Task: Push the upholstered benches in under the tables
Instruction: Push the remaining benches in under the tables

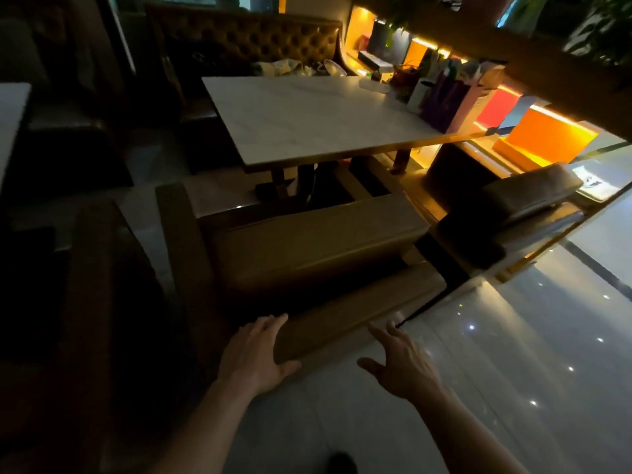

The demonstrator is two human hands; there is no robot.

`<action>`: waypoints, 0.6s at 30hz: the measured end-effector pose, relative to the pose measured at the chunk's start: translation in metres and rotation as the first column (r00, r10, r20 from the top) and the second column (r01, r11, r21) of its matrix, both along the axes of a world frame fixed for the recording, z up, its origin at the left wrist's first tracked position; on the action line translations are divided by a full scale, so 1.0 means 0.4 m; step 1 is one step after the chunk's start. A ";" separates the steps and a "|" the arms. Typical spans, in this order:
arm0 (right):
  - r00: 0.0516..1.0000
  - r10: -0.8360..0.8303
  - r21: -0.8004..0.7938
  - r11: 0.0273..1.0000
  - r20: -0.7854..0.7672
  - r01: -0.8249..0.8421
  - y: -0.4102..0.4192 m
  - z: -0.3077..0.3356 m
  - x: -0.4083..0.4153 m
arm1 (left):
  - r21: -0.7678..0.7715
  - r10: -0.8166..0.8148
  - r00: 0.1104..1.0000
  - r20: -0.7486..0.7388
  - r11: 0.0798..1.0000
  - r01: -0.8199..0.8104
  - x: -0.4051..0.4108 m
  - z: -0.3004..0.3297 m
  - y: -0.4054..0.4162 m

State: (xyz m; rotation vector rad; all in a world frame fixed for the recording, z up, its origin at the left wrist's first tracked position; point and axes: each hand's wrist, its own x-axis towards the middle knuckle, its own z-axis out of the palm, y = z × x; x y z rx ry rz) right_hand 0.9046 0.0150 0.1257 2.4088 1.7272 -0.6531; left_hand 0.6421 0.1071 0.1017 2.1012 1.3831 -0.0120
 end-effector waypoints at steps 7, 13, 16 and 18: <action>0.985 0.173 -0.037 0.984 0.004 -0.172 0.237 -0.145 0.220 | -0.039 0.131 0.987 -0.097 0.990 -0.135 0.155 -0.110 0.092; 0.915 0.398 -0.189 0.906 0.067 -0.380 0.406 -0.250 0.344 | -0.046 0.178 0.960 -0.217 0.980 -0.193 0.252 -0.209 0.159; 0.897 0.440 -0.257 0.872 0.039 -0.417 0.442 -0.280 0.358 | -0.062 0.186 0.949 -0.252 0.976 -0.208 0.273 -0.244 0.161; 0.894 0.448 -0.274 0.862 0.021 -0.426 0.452 -0.294 0.356 | -0.077 0.189 0.941 -0.281 0.973 -0.218 0.279 -0.261 0.156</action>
